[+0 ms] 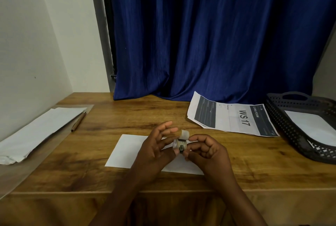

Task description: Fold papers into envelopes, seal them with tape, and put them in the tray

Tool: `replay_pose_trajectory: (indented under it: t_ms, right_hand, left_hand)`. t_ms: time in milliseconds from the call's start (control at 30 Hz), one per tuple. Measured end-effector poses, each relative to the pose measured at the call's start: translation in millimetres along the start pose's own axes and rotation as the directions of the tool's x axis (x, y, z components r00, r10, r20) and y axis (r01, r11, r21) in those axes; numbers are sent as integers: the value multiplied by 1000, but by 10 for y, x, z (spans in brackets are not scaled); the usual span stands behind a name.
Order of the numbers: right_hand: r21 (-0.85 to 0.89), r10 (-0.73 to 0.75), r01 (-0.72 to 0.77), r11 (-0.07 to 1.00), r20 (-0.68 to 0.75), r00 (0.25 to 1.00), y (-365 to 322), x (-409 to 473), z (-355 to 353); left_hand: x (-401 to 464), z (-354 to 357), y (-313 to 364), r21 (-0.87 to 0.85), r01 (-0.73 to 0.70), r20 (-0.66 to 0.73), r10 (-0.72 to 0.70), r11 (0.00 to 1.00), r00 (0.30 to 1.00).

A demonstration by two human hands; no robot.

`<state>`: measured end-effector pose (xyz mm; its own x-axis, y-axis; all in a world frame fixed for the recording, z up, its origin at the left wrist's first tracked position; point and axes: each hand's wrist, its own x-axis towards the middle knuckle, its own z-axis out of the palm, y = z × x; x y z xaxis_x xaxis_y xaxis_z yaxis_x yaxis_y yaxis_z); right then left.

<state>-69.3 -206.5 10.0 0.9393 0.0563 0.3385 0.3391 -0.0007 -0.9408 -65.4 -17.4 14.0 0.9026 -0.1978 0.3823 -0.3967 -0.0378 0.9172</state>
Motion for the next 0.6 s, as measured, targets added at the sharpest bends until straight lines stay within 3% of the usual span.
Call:
replay_pose_trajectory:
  t_ms: [200, 400, 600]
  right_hand:
    - [-126, -9, 15, 992, 51, 999, 18, -36, 32]
    - [-242, -30, 46, 969, 67, 997, 38, -41, 60]
    - [-442, -100, 120, 889, 68, 993, 28, -79, 106]
  left_hand:
    - [28, 34, 15, 55, 183, -119, -176, 981, 977]
    - [35, 24, 35, 123, 134, -151, -115, 983, 982]
    - [56, 30, -20, 143, 190, -277, -145, 971, 950]
